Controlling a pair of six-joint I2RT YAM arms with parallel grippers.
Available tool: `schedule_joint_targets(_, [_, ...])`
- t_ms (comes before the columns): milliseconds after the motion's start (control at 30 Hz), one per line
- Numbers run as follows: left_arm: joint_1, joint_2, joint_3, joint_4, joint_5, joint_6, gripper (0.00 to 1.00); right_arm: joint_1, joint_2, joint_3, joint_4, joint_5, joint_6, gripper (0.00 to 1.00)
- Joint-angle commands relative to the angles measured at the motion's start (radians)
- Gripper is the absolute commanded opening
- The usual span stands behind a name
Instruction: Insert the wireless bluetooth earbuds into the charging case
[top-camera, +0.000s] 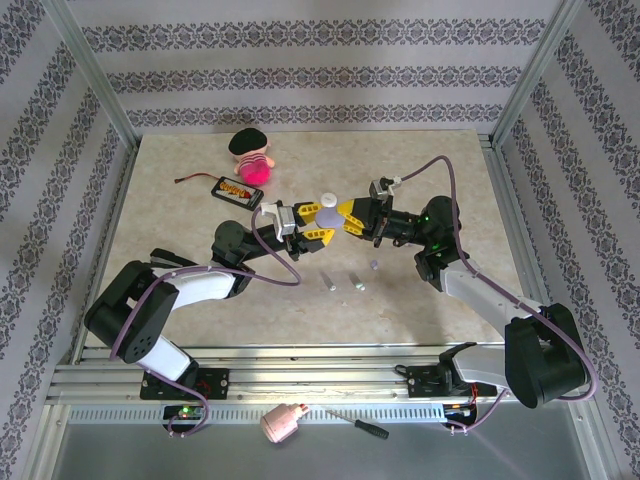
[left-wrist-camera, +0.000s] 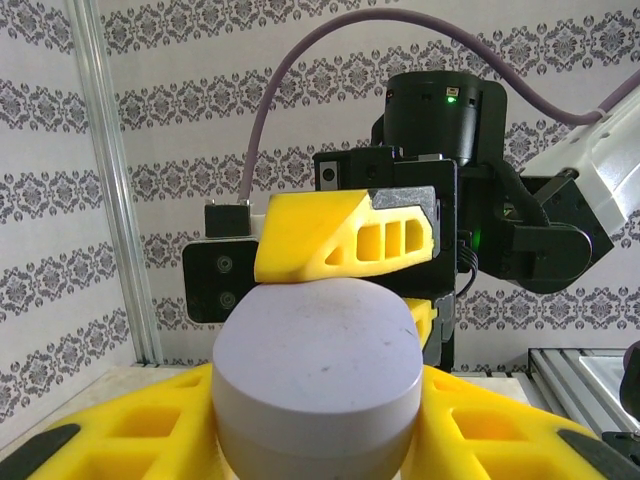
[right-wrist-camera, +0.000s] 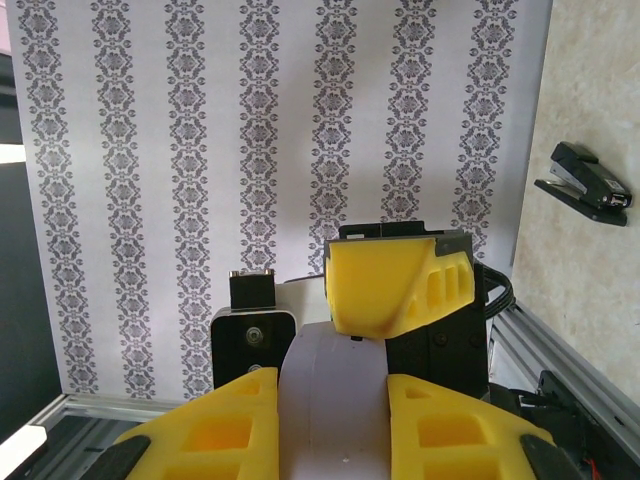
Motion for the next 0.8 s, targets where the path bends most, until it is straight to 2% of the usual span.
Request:
schedule_joint_targets(0, [-0.019, 0.015, 0.028, 0.051, 0.041, -0.013, 0.48, 0.007, 0.012, 0.016, 0.051, 0.0, -0.005, 0.16])
schedule_joint_targets(67, [-0.02, 0.02, 0.028, 0.052, 0.035, -0.013, 0.56, 0.007, 0.009, 0.016, 0.052, -0.001, -0.004, 0.16])
schedule_joint_targets(167, [-0.021, 0.028, 0.033, 0.052, 0.036, -0.013, 0.57, 0.004, -0.002, 0.005, 0.052, 0.004, -0.006, 0.16])
schedule_joint_targets(433, [-0.023, 0.027, 0.039, 0.052, 0.041, -0.021, 0.43, 0.0, -0.017, -0.022, 0.048, 0.011, -0.008, 0.17])
schedule_joint_targets(567, [-0.025, 0.027, 0.041, 0.051, 0.045, -0.029, 0.3, -0.002, -0.019, -0.027, 0.043, 0.009, -0.017, 0.18])
schedule_joint_targets(600, [-0.025, 0.026, 0.041, 0.051, 0.043, -0.029, 0.3, -0.004, -0.021, -0.026, 0.038, 0.01, -0.022, 0.21])
schedule_joint_targets(767, [-0.02, 0.031, 0.035, 0.05, 0.017, -0.066, 0.26, -0.023, -0.052, -0.016, -0.054, 0.024, -0.116, 0.62])
